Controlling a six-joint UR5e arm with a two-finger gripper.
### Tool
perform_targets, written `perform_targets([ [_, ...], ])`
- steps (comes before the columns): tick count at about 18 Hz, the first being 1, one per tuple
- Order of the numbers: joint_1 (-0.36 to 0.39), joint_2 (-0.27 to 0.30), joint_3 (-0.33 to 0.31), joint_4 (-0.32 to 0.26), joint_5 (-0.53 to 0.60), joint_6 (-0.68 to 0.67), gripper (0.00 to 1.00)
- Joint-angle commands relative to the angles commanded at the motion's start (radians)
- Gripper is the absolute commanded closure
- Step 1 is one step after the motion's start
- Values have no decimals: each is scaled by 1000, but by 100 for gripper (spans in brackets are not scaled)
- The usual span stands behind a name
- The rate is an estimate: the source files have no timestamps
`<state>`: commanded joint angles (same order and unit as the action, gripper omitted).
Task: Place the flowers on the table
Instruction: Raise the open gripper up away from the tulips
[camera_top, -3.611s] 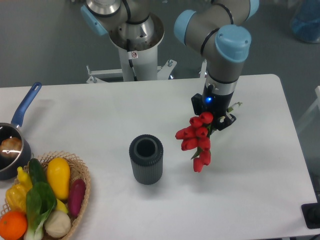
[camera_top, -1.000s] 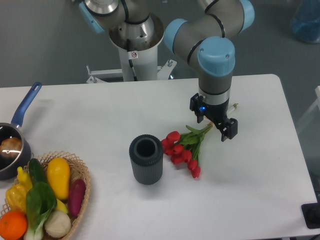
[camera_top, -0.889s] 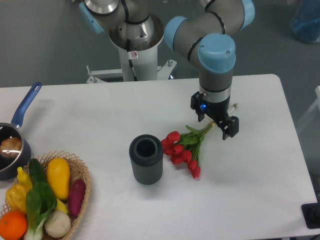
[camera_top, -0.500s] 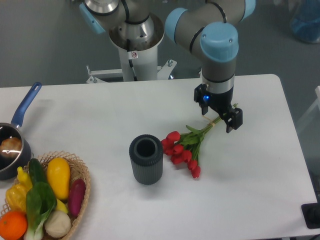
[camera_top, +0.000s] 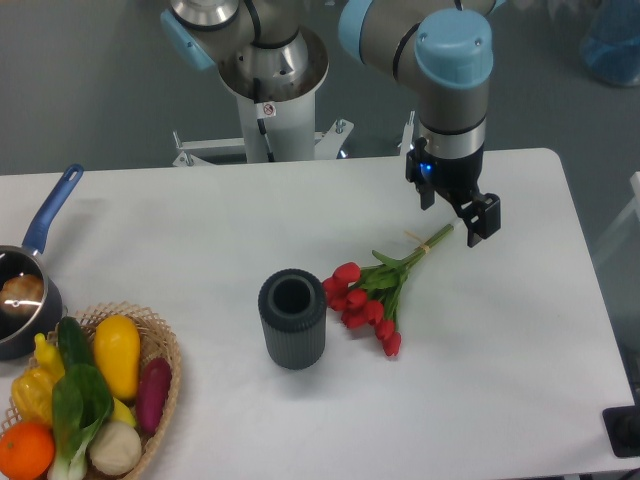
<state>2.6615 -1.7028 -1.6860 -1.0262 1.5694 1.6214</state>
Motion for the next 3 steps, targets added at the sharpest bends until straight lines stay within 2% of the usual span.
perform_targets([
  [3,-3,0,-3,2,0,-11,0],
])
